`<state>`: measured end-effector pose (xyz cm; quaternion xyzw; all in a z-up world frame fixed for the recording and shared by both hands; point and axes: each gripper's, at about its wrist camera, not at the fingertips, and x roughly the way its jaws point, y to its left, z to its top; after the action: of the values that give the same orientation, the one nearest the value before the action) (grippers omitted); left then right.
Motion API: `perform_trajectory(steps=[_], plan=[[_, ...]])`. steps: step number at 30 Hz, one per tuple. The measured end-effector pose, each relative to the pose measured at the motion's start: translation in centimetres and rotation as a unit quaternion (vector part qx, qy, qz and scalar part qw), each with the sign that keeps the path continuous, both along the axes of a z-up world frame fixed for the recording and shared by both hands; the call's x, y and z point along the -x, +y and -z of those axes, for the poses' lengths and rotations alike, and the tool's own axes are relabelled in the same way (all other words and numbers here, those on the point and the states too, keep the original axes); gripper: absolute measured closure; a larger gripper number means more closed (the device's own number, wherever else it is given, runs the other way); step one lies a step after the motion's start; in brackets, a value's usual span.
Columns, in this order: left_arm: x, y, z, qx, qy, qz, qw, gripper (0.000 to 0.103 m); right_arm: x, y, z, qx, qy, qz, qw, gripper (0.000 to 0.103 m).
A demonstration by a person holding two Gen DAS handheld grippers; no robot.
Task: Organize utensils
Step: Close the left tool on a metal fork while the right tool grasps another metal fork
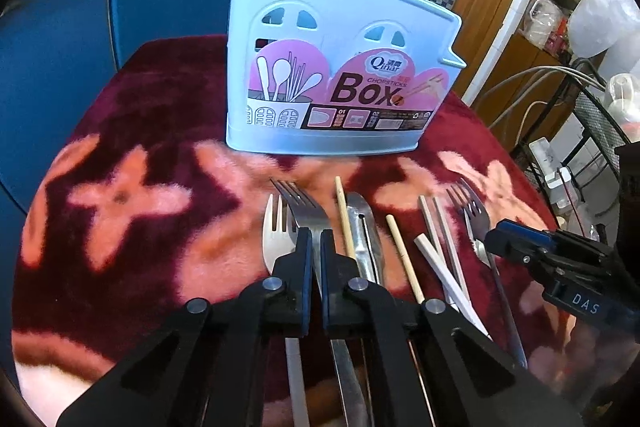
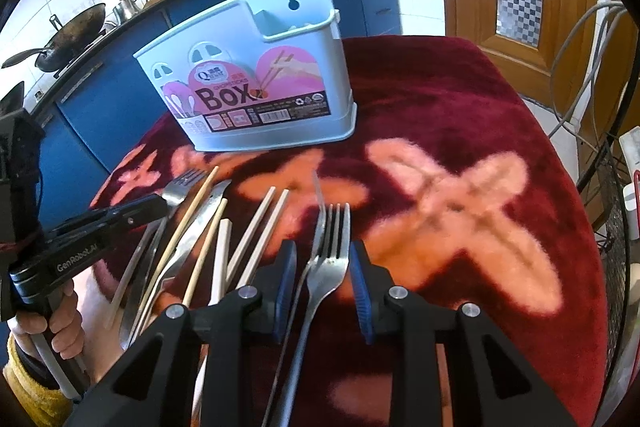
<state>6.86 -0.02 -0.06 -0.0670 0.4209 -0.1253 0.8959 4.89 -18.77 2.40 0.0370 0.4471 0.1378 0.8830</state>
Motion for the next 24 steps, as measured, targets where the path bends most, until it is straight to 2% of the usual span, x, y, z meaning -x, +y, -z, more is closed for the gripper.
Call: perform_trajectory(steps=[7, 10, 11, 13, 15, 22, 24], plan=[[-0.2, -0.1, 0.1, 0.006, 0.001, 0.004, 1.0, 0.101, -0.1, 0.4, -0.1, 0.001, -0.002, -0.007, 1.0, 0.073], [-0.4, -0.3, 0.2, 0.023, 0.01, 0.013, 0.9996, 0.099, -0.2, 0.4, 0.0, -0.002, -0.001, -0.007, 1.0, 0.073], [-0.4, -0.3, 0.4, 0.03, 0.014, 0.016, 0.9993, 0.098, -0.2, 0.4, 0.0, -0.003, -0.001, -0.007, 1.0, 0.073], [-0.4, -0.5, 0.7, 0.027, 0.016, 0.013, 0.9994, 0.085, -0.2, 0.4, 0.0, -0.003, -0.001, -0.008, 1.0, 0.073], [-0.6, -0.6, 0.9, 0.015, 0.014, 0.008, 0.9998, 0.085, -0.2, 0.4, 0.0, -0.001, -0.001, -0.009, 1.0, 0.073], [-2.3, -0.6, 0.9, 0.02, 0.019, 0.004, 0.9996, 0.086, -0.6, 0.4, 0.0, -0.002, 0.001, -0.013, 1.0, 0.073], [-2.8, -0.8, 0.8, 0.021, 0.02, 0.01, 0.9995, 0.094, -0.8, 0.3, 0.0, -0.005, 0.006, -0.014, 1.0, 0.073]])
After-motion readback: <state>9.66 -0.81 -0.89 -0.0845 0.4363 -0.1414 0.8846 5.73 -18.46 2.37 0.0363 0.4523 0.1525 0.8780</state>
